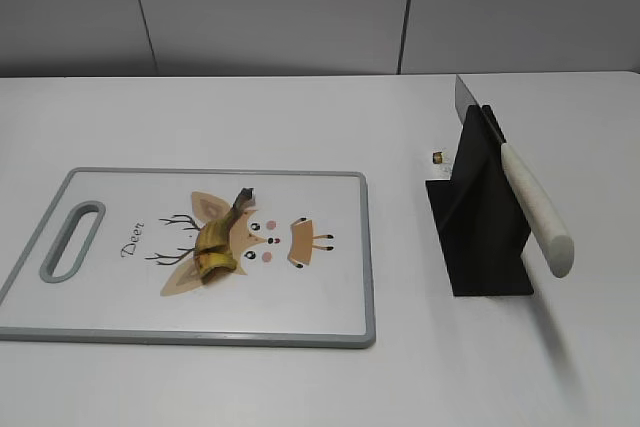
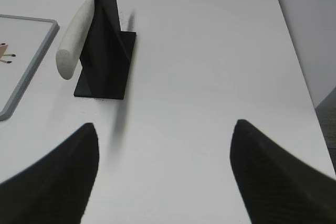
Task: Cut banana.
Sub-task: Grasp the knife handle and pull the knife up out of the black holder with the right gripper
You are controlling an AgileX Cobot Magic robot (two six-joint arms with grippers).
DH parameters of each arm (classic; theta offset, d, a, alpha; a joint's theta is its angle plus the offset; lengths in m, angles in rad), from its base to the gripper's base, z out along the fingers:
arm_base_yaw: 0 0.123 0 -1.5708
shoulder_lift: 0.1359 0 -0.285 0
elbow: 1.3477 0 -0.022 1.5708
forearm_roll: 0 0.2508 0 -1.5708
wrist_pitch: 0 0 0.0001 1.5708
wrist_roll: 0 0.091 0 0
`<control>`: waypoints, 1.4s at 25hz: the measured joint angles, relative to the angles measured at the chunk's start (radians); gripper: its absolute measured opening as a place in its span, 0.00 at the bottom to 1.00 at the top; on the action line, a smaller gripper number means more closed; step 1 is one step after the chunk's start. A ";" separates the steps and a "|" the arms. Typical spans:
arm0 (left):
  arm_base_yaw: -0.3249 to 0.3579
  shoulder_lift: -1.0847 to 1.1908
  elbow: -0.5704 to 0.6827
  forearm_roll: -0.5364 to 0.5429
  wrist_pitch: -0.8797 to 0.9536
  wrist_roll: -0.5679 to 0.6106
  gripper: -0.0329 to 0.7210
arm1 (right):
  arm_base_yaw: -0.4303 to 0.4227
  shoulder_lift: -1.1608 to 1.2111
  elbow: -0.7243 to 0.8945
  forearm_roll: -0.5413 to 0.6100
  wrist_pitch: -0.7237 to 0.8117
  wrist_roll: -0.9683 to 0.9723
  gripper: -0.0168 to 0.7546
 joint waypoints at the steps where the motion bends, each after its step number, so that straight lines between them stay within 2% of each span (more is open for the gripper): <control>1: 0.000 0.000 0.000 0.000 0.000 0.000 0.76 | 0.000 0.000 0.000 0.000 0.000 0.000 0.79; 35: 0.000 0.000 0.000 0.000 0.000 0.000 0.76 | 0.000 0.000 0.000 0.000 0.000 0.000 0.79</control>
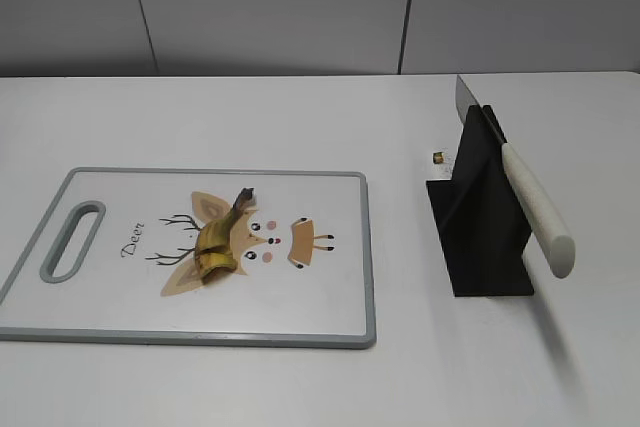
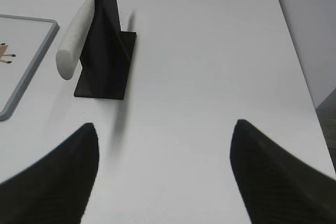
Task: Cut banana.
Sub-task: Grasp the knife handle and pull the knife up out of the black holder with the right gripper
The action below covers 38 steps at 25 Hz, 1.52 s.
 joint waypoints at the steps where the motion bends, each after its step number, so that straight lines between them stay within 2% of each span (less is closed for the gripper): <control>1: 0.000 0.000 0.000 0.000 0.000 0.000 0.76 | 0.000 0.000 0.000 0.000 0.000 0.000 0.79; 11: 0.000 0.000 0.000 0.001 -0.001 0.000 0.76 | 0.000 0.028 -0.022 0.007 0.022 0.000 0.79; 18: 0.000 0.000 0.000 0.001 -0.001 0.000 0.76 | 0.000 0.263 -0.145 0.012 0.160 0.015 0.79; 23: 0.000 0.000 0.000 0.001 -0.001 0.000 0.76 | 0.000 0.425 -0.240 0.018 0.168 0.101 0.79; 28: 0.000 0.000 0.000 0.001 -0.001 0.000 0.76 | 0.003 0.572 -0.302 0.089 0.168 0.127 0.79; 32: 0.000 0.000 0.000 0.001 -0.001 0.000 0.76 | 0.056 0.698 -0.319 0.114 0.168 0.135 0.79; 38: 0.000 0.000 0.000 0.002 -0.001 0.000 0.76 | 0.192 0.873 -0.386 0.118 0.169 0.154 0.79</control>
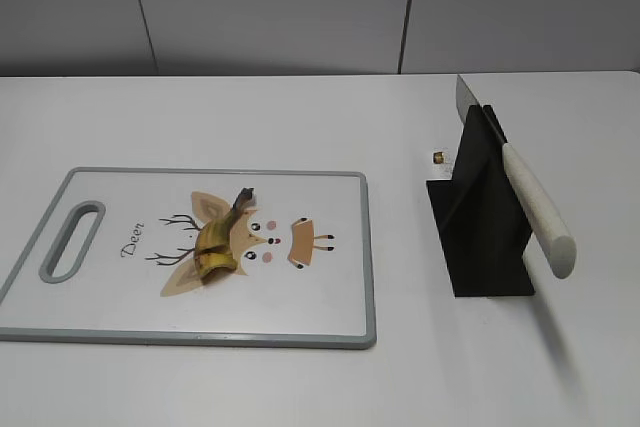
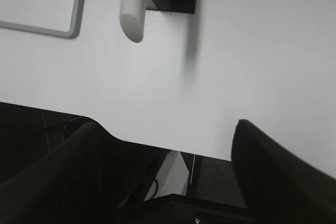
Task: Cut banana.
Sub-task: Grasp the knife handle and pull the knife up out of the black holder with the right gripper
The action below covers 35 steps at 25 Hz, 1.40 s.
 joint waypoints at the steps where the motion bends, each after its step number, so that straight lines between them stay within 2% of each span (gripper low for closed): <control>1: 0.000 0.000 0.000 0.000 0.000 0.000 0.76 | 0.013 0.030 -0.017 0.001 0.000 0.004 0.79; 6: 0.000 0.000 0.000 0.000 0.000 0.000 0.76 | 0.047 0.172 -0.123 0.002 0.000 0.017 0.79; 16: 0.000 0.000 0.000 0.000 0.000 0.000 0.76 | 0.060 0.419 -0.279 -0.003 -0.002 0.024 0.79; 23: 0.000 0.000 0.000 0.001 0.000 0.000 0.76 | 0.171 0.549 -0.292 -0.119 -0.003 0.116 0.79; 35: 0.000 0.000 0.000 0.001 0.000 0.000 0.76 | 0.180 0.721 -0.294 -0.135 -0.007 0.190 0.79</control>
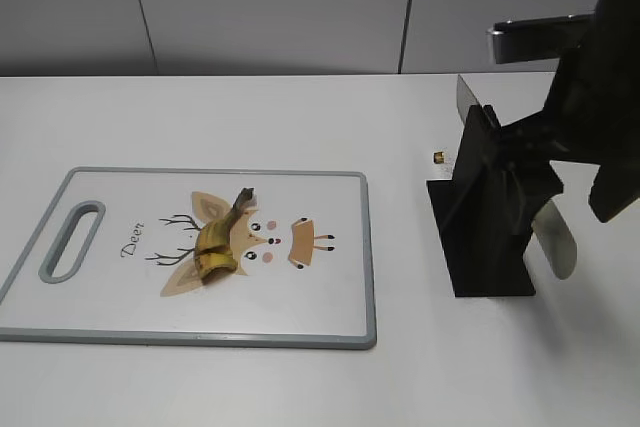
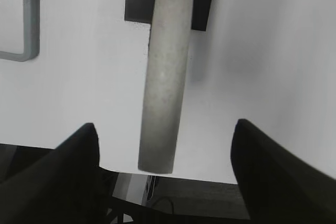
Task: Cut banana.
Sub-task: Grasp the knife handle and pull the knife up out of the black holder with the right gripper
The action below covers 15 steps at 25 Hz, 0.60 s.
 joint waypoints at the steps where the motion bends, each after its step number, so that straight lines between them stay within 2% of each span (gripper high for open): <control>1: 0.000 0.000 0.000 0.000 0.000 0.000 0.76 | 0.000 0.015 0.000 0.000 -0.005 0.005 0.79; 3: 0.000 0.000 0.000 0.000 0.000 0.000 0.76 | 0.000 0.040 0.000 -0.002 -0.010 0.012 0.77; 8: 0.000 0.000 0.000 0.000 0.000 0.000 0.76 | 0.000 0.095 -0.002 -0.003 -0.014 0.028 0.64; 15: 0.000 0.000 0.000 0.000 0.000 0.000 0.76 | 0.000 0.126 -0.006 -0.010 -0.015 0.041 0.52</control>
